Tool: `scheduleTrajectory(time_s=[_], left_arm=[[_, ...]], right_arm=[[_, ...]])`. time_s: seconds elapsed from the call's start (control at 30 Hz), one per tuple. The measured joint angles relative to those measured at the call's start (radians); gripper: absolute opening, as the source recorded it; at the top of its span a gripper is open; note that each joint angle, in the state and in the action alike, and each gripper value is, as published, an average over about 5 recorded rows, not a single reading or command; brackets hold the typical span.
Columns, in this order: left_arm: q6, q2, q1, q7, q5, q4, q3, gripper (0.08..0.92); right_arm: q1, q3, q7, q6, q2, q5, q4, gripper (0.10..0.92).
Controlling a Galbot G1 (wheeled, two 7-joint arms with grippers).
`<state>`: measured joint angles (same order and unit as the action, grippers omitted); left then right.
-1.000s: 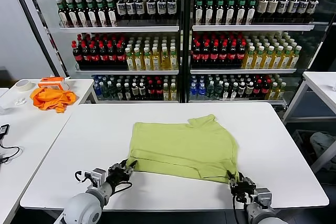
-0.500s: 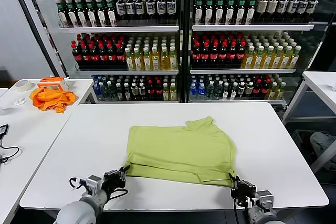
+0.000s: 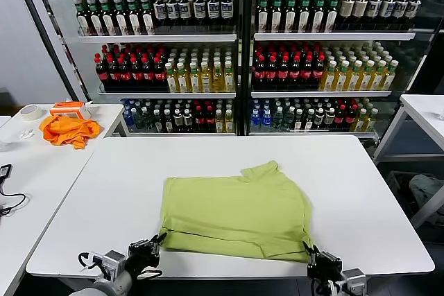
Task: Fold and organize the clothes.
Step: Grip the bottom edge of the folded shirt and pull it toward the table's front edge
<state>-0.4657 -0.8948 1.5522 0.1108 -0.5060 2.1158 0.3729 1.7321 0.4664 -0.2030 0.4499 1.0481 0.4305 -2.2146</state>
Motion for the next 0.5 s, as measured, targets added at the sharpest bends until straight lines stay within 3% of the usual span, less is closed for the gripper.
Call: scheduleTrajectory(time_s=[0.13, 0.5], left_arm=[[-0.007, -0.001, 0.014, 0.008, 0.018, 0.005, 0.001, 0.129], [-0.038, 0.006, 0.036, 0.027, 0.040, 0.065, 0.029, 0.445]], right_arm=[[0.030, -0.005, -0.012, 0.001, 0.009, -0.015, -0.016, 0.170], [0.069, 0.023, -0.020, -0.001, 0.020, -0.040, -0.082, 0.479]])
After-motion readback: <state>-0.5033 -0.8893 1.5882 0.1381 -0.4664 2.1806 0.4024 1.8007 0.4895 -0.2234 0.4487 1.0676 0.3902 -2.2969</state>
